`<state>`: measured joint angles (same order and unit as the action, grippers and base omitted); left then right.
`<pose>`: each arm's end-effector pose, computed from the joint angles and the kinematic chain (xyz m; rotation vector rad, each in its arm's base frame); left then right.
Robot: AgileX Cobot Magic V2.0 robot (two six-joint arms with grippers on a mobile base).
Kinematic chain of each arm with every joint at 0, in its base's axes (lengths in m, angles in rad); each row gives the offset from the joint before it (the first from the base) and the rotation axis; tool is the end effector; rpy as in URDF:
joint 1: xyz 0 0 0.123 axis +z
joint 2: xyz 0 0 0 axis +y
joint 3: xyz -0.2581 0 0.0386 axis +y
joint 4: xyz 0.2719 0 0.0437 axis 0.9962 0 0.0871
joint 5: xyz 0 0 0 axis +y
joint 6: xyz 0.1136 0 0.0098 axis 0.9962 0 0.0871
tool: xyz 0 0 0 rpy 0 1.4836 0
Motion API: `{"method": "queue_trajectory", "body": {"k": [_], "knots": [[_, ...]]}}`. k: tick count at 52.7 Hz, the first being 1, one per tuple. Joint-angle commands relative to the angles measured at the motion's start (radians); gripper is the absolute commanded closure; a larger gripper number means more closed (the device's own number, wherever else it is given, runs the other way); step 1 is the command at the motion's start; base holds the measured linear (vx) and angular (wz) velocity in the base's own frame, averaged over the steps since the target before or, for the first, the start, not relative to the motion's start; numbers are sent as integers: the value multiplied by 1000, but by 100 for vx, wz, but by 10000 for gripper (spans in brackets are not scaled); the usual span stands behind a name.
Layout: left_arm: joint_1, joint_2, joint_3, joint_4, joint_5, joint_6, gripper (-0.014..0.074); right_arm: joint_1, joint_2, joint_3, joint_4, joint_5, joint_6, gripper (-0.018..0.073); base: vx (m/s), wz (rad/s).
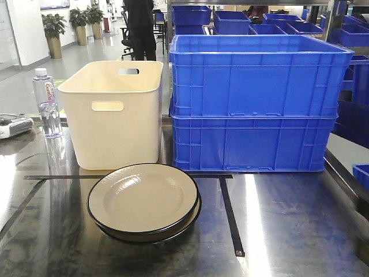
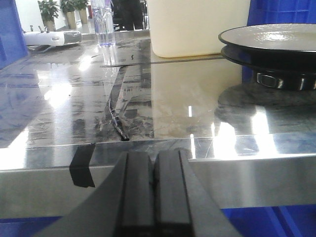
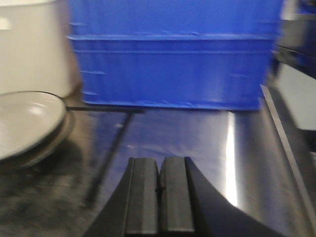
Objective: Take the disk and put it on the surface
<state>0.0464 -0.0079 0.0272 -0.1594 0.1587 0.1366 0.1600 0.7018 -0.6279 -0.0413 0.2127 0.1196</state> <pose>0.1278 0.0031 0.1878 -0.0367 1.6592 -0.0014 0.2114 0.0331 0.3199 -0.0653 1.7718 0.1654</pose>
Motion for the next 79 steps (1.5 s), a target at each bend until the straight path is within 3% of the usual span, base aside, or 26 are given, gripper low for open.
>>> {"method": "queue_trajectory", "body": {"k": [1,13,27,37,79], "knots": [[-7,-18,14,-1,-83,-4,598,-47,-128,83,-89,-106,47,568,0,0],[-7,-18,14,-1,-83,-4,598,-64,-431,431,-79,-317,-43,568,0,0],[-7,-18,14,-1,-83,-4,598,-64,-621,682,-32,-359,-35,568,0,0],[-7,-18,14,-1,-83,-4,598,-65,-728,677,-25,-226,-39,568,0,0],[-7,-17,14,-1,-83,-4,598,-65,-724,677,-26,-188,-39,568,0,0]]}}
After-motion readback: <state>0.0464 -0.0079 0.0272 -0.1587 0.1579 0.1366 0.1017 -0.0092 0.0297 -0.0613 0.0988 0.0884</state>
